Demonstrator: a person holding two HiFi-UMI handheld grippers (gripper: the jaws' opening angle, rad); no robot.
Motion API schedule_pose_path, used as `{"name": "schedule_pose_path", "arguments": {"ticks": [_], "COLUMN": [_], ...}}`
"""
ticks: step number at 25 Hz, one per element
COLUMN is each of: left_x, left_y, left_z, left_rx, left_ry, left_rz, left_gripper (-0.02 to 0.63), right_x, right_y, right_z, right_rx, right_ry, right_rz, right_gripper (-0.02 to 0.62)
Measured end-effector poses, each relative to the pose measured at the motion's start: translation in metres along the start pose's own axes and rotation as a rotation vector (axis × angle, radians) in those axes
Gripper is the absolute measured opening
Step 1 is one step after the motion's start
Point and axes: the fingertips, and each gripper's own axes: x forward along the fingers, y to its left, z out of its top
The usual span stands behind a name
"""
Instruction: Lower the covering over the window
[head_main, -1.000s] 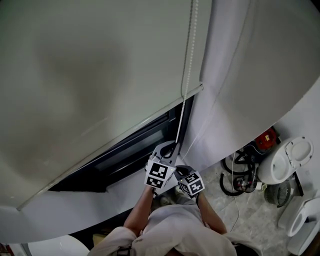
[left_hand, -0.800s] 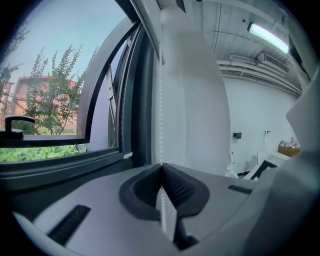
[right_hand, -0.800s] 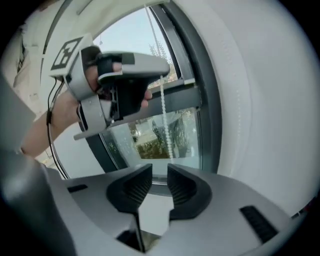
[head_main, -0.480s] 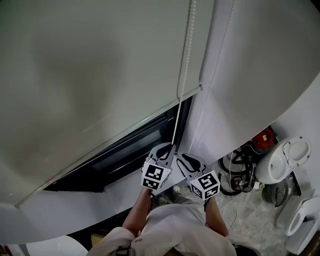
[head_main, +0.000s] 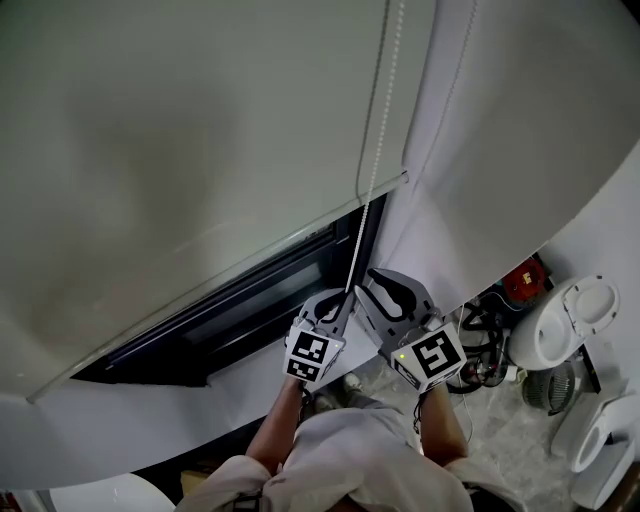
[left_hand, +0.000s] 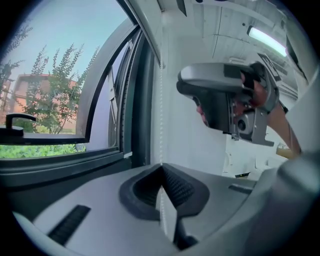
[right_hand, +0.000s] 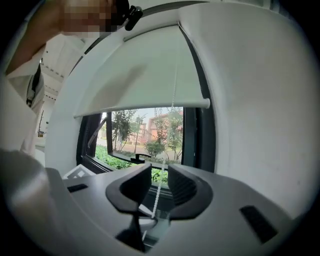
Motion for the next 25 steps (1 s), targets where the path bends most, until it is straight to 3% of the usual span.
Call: {"name": "schedule_pose_path", "arguments": {"ticks": [7,12,14,17,25], "left_x": [-0.003,-0.003,-0.003,-0.002,0.002], "left_y": [-0.010,-0.017,-0.019,-0.018,-0.025], "left_z": [0.000,0.002,0.002,-0.003,-0.045], "left_rx": [-0.001,0.004,0.004,0.011,-0.014], "left_ry": [-0.006,0.001,-0.004,0.011,0.121], "left_rz": [-0.018,-0.031,-0.031,-0.026,-0.037], "left_gripper": [0.014,0.014,0.014,0.014,0.014], "right_x": [0.011,0.022,0.022,0.022,0.037], "right_y": [-0.012,-0.017,-0.018,-0.018,-0.019], "right_z": [0.060,0.081,0.082,0.077,0.031], "right_rx": [-0.034,-0.058,-0.031,0.025,0.099], "right_ry": [-0.146,-0.189,-0.211,-0.238,-0.164], "right_rz": [-0.007,-0.014,-0.031,-0.052,-0.025], "right_gripper": [0.072,0.064,0.014,0.008,0.006]}}
